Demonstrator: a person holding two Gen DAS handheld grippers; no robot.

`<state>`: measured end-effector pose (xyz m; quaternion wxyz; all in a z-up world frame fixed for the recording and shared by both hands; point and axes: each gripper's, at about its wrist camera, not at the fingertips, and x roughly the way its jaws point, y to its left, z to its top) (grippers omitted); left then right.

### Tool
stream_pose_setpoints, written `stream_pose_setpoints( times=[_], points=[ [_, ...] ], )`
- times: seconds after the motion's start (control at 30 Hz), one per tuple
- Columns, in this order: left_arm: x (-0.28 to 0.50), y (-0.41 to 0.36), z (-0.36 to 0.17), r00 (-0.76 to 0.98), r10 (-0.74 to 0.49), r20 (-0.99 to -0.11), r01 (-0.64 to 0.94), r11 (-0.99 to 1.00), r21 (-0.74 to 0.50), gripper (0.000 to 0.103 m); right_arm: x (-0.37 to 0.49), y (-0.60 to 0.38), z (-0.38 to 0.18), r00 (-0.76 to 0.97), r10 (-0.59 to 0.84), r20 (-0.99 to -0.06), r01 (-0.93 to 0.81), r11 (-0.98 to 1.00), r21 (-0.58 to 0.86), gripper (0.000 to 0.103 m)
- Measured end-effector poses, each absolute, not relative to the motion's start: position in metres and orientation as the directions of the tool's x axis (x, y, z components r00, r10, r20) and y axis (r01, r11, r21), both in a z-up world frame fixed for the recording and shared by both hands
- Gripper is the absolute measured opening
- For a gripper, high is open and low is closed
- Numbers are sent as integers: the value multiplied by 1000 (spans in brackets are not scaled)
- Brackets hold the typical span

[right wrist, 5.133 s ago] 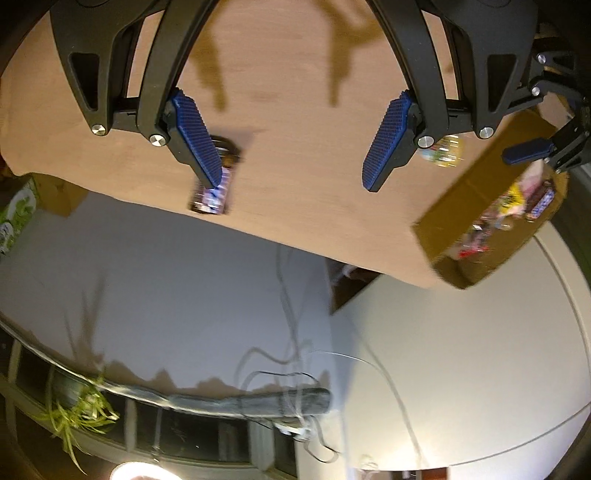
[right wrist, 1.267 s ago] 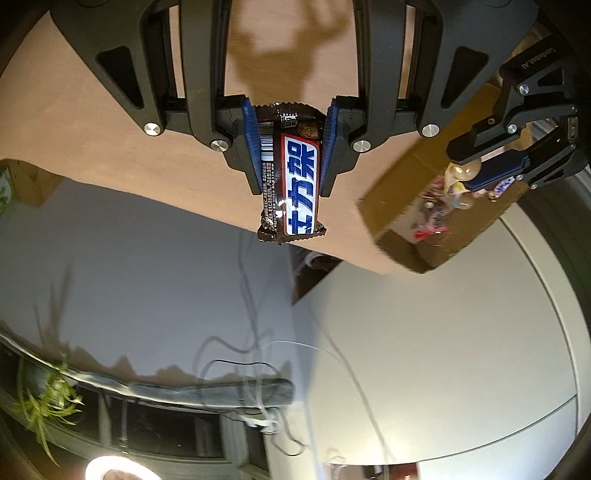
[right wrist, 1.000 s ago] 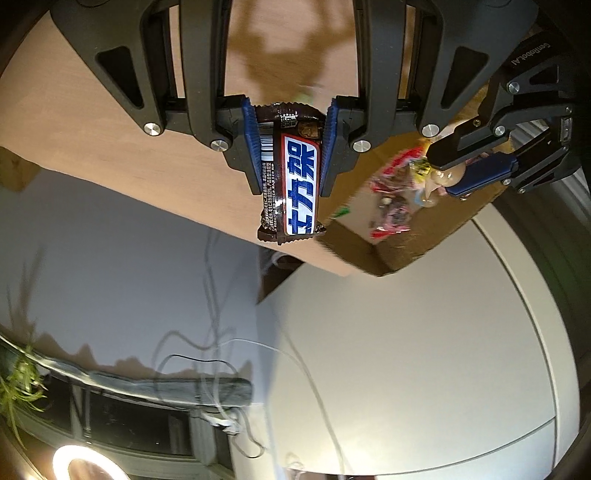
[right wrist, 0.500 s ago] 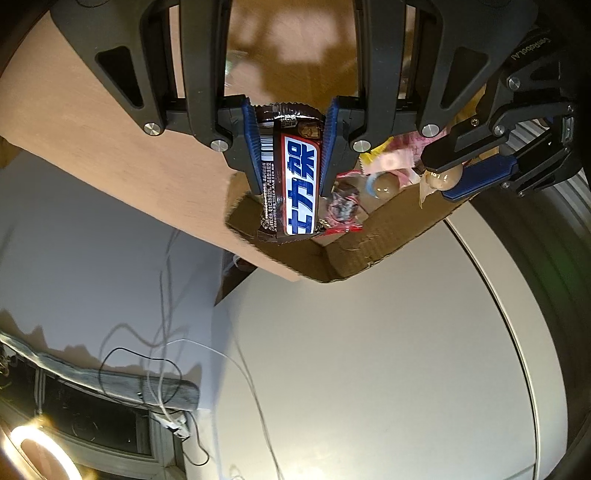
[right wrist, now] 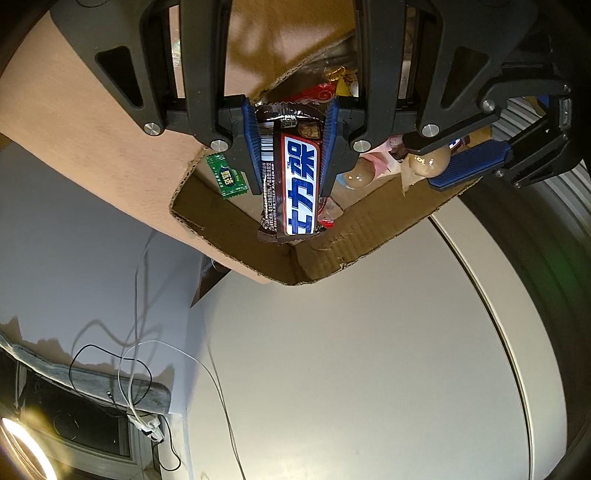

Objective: Organize snacks
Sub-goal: 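Carry both snacks over the box and open both tools to release them, then move the right tool back to the green candy packet on the table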

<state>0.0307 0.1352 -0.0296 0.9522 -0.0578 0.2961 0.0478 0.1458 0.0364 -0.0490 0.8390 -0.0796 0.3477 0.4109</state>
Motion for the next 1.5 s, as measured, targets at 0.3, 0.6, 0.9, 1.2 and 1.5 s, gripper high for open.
stream_pose_setpoints(
  times=[0.3,0.6,0.9,1.2,1.5],
  points=[
    [30,136,-29,818,54,-573,-124,989,-83,29,149,39,-52,418,629,-656,-741,653,154,30],
    [30,138,-29,816,68,-574,-138,987,-78,33,148,40,-52,442,620,-648,-736,664,132,52],
    [28,140,-28,818,80,-570,-149,986,-75,53,146,34,-42,488,615,-620,-721,684,111,76],
    [29,140,-27,818,77,-570,-143,987,-72,56,145,32,-39,507,607,-612,-712,695,100,85],
    [31,136,-26,821,68,-566,-131,989,-71,57,144,21,-40,513,597,-618,-706,702,93,86]
  ],
)
